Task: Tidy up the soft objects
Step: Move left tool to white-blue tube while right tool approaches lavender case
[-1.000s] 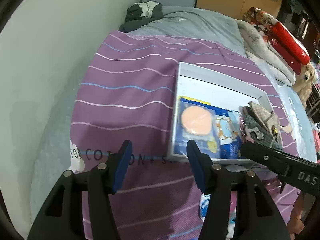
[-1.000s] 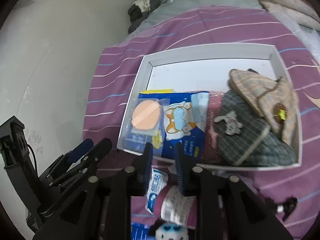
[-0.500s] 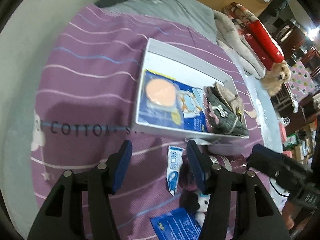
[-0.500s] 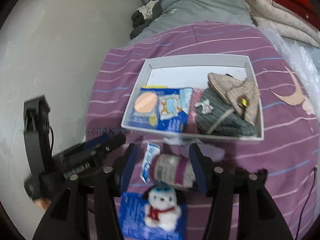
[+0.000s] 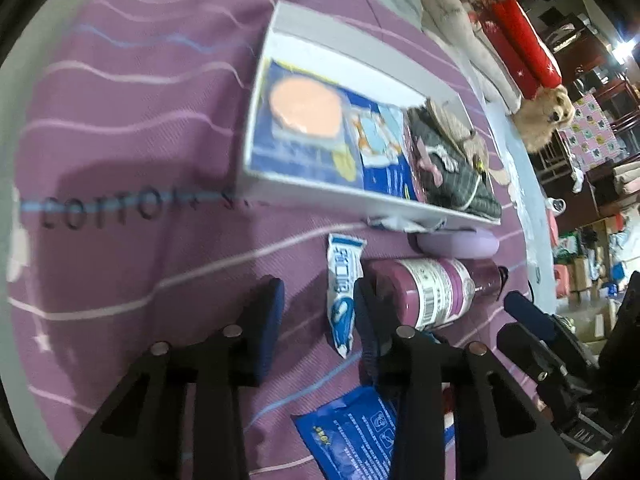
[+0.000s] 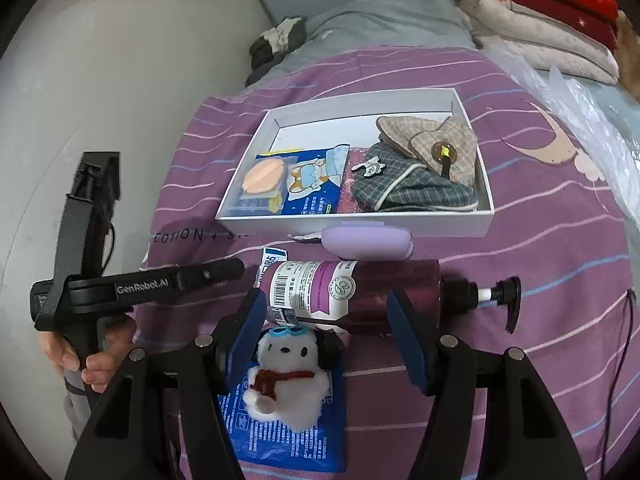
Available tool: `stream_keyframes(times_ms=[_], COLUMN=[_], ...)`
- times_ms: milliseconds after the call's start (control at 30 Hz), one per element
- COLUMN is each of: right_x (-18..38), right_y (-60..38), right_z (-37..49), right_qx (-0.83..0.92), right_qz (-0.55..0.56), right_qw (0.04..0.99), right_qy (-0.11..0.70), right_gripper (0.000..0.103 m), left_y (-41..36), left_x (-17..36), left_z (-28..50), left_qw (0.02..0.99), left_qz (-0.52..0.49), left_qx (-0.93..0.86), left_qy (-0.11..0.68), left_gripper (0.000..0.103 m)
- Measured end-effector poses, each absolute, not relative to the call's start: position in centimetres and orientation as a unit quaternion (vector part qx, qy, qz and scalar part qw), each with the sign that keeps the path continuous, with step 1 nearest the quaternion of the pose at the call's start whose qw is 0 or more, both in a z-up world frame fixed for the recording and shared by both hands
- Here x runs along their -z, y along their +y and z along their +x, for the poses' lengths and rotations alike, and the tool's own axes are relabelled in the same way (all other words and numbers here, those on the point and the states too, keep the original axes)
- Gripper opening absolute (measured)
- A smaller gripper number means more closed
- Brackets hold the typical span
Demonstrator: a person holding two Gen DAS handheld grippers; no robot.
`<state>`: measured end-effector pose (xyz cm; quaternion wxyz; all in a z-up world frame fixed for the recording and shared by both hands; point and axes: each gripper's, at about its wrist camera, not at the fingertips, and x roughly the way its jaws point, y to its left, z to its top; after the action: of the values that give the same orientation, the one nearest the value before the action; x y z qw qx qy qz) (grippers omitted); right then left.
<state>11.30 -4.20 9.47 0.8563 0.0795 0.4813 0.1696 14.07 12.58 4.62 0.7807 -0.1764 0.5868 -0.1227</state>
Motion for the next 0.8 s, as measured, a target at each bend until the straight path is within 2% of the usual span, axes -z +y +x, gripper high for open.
stream_keyframes(times_ms=[333,433,533,633,800], right_x=[-8.5,-8.6,-9.2,-9.9,-9.8], right_y=[-3.9,-4.3,-4.8,-5.3,-6.1], right_z=[10.5,10.5,10.5,10.4,11.0], right_qx=[-0.164,-0.161,-0.159,-0.154,-0.149], right_qz=[0.069,0.073,0.076,0.077,0.091], right_qw=[0.869,0.871,0.877,0.885,0.884], right_qy=[0.462,0.459,0.448,0.432,0.433], right_gripper=[0.063,0.063,0.063,0.063,0.063], left_y=[11.2,10.6,10.8,11.2,11.5], left_x=[-2.8,-2.5,-2.5,-2.7,-4.3], left_z=[14.5,14.6,14.5,14.3,13.8], left_qw=[0.756,0.76,0.763,0.765,0.788], left_qz=[-0.181,-0.166,-0.158,-0.162,-0.147], left_qx=[0.146,0.137,0.124,0.124,0.118], left_qy=[0.612,0.614,0.614,0.61,0.586], left_gripper=[0.037,0.034,0.011,0.006,0.005])
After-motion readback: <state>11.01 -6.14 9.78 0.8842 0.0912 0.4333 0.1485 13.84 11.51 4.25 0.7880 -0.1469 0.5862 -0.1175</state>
